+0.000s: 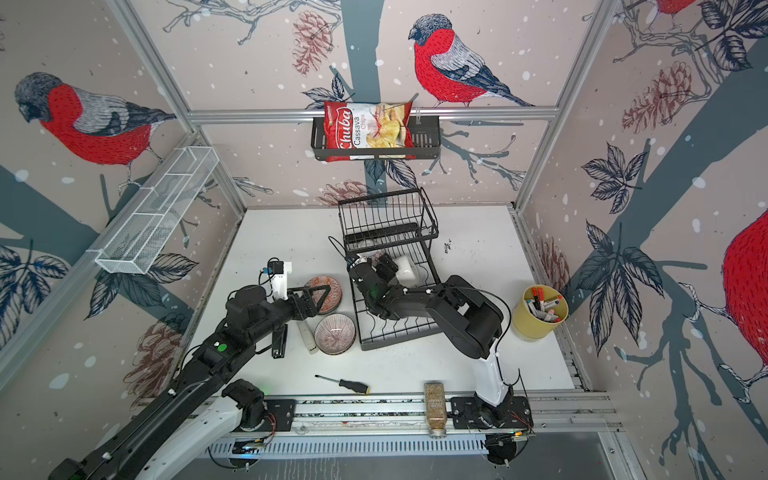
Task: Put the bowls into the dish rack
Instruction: 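Open the right gripper and lift it off the bowl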
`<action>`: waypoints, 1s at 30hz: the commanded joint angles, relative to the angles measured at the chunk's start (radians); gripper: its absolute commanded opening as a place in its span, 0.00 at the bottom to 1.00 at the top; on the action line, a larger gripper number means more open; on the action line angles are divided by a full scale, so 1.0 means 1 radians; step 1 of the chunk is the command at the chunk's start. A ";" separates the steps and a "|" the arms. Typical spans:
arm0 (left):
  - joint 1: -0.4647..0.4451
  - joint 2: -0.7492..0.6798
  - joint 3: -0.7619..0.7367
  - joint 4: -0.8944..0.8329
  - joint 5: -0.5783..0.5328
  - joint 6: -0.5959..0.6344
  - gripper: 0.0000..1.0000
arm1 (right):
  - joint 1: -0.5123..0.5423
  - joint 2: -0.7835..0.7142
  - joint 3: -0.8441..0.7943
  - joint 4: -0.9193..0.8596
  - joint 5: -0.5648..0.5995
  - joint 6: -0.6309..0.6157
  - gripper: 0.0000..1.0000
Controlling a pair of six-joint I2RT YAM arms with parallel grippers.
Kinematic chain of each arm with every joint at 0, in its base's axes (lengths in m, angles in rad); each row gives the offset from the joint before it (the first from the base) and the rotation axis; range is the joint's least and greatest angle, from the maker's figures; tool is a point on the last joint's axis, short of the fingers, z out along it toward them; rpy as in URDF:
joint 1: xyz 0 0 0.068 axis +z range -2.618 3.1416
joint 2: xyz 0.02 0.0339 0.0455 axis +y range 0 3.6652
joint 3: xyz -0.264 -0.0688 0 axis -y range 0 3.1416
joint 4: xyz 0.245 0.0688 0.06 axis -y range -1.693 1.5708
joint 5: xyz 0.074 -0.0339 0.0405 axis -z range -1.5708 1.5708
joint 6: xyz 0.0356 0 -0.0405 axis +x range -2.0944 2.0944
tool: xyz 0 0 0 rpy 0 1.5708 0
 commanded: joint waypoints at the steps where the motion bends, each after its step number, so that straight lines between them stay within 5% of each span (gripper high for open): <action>1: 0.002 0.006 0.014 -0.025 -0.038 0.002 0.91 | 0.016 -0.029 -0.013 -0.013 -0.013 0.037 0.81; 14: 0.005 0.026 0.036 -0.116 -0.112 -0.012 0.91 | 0.112 -0.124 -0.118 -0.035 0.044 0.117 0.81; 30: 0.004 0.038 0.076 -0.275 -0.171 -0.009 0.90 | 0.188 -0.405 -0.201 -0.282 0.006 0.384 0.80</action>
